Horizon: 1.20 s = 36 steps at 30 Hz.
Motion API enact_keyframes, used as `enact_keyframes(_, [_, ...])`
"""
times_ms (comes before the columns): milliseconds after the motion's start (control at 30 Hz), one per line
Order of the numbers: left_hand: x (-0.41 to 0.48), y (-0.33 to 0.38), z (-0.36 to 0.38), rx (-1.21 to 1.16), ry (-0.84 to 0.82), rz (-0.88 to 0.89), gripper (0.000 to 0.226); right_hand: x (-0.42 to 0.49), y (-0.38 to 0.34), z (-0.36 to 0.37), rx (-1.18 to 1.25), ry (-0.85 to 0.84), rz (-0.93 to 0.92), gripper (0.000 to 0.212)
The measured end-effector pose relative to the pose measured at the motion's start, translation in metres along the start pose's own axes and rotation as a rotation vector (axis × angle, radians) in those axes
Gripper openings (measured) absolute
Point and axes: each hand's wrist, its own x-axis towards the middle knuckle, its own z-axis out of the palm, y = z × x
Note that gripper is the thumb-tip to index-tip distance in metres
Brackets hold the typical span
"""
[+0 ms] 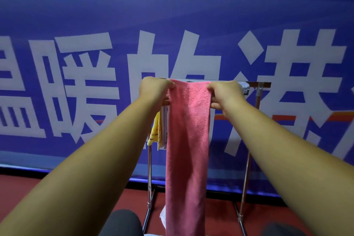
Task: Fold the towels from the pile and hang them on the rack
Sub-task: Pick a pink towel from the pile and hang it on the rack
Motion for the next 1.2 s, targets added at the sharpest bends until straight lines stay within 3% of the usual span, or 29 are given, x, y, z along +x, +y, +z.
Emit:
enact_keyframes(200, [-0.009,-0.006,0.019,0.01,-0.099,0.043,0.017,0.008,0.012,0.02,-0.173,0.011,-0.131,0.006])
enact_keyframes(400, [-0.012,-0.019,0.033,0.206,-0.164,0.208,0.022,0.004,0.018,0.034,-0.231,0.043,-0.174,0.022])
enact_keyframes(533, [-0.017,-0.019,0.04,0.225,-0.203,0.183,0.027,-0.005,0.015,0.03,-0.298,0.051,-0.213,0.018])
enact_keyframes(600, [-0.017,-0.02,0.04,0.279,-0.228,0.284,0.032,-0.008,0.015,0.027,-0.326,0.015,-0.249,0.018])
enact_keyframes(867, [-0.015,-0.024,0.035,0.293,-0.04,0.45,0.015,-0.01,0.017,0.02,-0.138,-0.24,-0.244,0.022])
enact_keyframes(967, [-0.012,-0.026,0.033,0.321,-0.02,0.468,0.015,-0.009,0.018,0.019,-0.086,-0.264,-0.237,0.021])
enact_keyframes(1100, [-0.009,-0.026,0.03,0.357,-0.04,0.462,0.043,-0.005,0.021,0.02,-0.005,-0.19,-0.196,0.02])
enact_keyframes(1200, [-0.004,-0.029,0.022,0.275,-0.1,0.338,0.076,-0.006,0.016,0.018,0.141,-0.184,-0.117,0.016])
